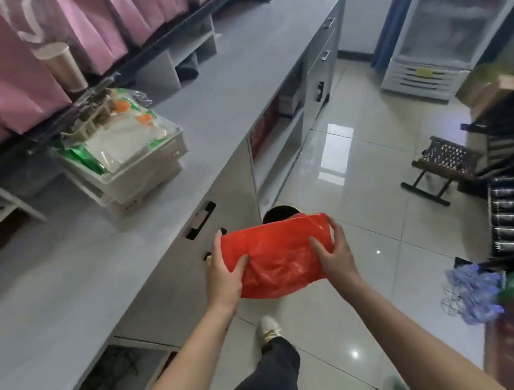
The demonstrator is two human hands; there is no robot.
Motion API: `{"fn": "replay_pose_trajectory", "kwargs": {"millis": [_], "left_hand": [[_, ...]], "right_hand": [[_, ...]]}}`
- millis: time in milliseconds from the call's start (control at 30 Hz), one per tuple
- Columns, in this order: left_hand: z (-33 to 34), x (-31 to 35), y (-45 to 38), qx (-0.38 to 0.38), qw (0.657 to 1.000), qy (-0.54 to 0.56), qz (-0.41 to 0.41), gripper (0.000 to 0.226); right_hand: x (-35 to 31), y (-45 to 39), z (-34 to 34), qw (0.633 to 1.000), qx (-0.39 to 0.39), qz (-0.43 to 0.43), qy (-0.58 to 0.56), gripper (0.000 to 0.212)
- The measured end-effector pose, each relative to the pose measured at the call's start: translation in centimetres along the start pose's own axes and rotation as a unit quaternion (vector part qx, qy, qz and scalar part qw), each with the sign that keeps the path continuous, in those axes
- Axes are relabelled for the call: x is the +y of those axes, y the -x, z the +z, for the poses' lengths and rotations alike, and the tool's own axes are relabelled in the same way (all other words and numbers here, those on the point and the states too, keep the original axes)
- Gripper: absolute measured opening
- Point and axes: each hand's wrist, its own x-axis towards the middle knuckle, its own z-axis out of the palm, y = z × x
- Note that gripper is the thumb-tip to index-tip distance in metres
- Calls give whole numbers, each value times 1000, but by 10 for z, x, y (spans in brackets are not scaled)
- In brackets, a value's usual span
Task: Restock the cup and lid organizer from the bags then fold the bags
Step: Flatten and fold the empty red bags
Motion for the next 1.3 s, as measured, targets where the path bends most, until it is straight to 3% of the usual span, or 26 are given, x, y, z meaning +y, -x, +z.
{"fn": "replay_pose_trajectory", "kwargs": {"millis": [333,600,933,1300], "left_hand": [[129,34,-136,-56,998,11,-37,85],[193,53,-241,-68,995,25,-76,85],[230,42,-288,11,979,31,-201,85],[357,39,-291,172,920,112,-333,79]], "right_hand": [[-5,-156,-56,996,36,9,85,63],[-32,-287,-69,992,1,10,129,73],[-27,-411,-54,975,-138,67,158,84],[11,-558,-64,891,-382,124,211,84]]}}
